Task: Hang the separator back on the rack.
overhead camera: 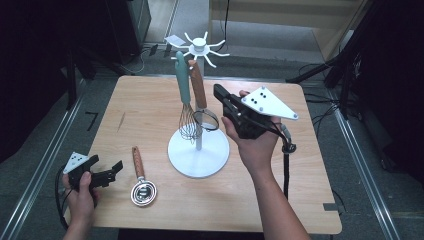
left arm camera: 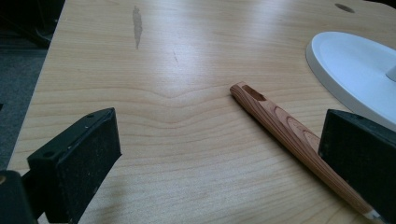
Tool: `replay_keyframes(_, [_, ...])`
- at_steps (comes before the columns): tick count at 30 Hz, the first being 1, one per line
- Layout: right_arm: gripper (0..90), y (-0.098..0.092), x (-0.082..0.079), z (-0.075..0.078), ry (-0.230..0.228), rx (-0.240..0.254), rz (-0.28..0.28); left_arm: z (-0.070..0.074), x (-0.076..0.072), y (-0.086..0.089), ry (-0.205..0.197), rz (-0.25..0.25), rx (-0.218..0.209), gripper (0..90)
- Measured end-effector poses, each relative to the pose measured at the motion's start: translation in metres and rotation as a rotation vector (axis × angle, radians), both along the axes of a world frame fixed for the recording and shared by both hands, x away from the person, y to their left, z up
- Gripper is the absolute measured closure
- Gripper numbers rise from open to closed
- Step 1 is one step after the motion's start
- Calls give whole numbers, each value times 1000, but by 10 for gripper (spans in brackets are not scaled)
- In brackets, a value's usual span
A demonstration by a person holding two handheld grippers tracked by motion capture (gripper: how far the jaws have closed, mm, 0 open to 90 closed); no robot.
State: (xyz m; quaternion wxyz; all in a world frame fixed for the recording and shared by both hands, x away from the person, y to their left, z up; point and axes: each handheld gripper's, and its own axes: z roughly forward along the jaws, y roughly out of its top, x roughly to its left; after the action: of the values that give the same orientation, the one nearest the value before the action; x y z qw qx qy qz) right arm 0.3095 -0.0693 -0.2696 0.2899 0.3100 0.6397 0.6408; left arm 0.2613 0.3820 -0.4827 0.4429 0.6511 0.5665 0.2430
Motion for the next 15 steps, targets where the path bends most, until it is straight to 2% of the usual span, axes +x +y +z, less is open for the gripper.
replay_keyframes(8, [899,-27,3,-27,57,-14,-58,0,0,0,1,9,3,0])
replay_keyframes(15, [835,-50,3,-58,104,-33,-104,0,0,0,14,33,8,0])
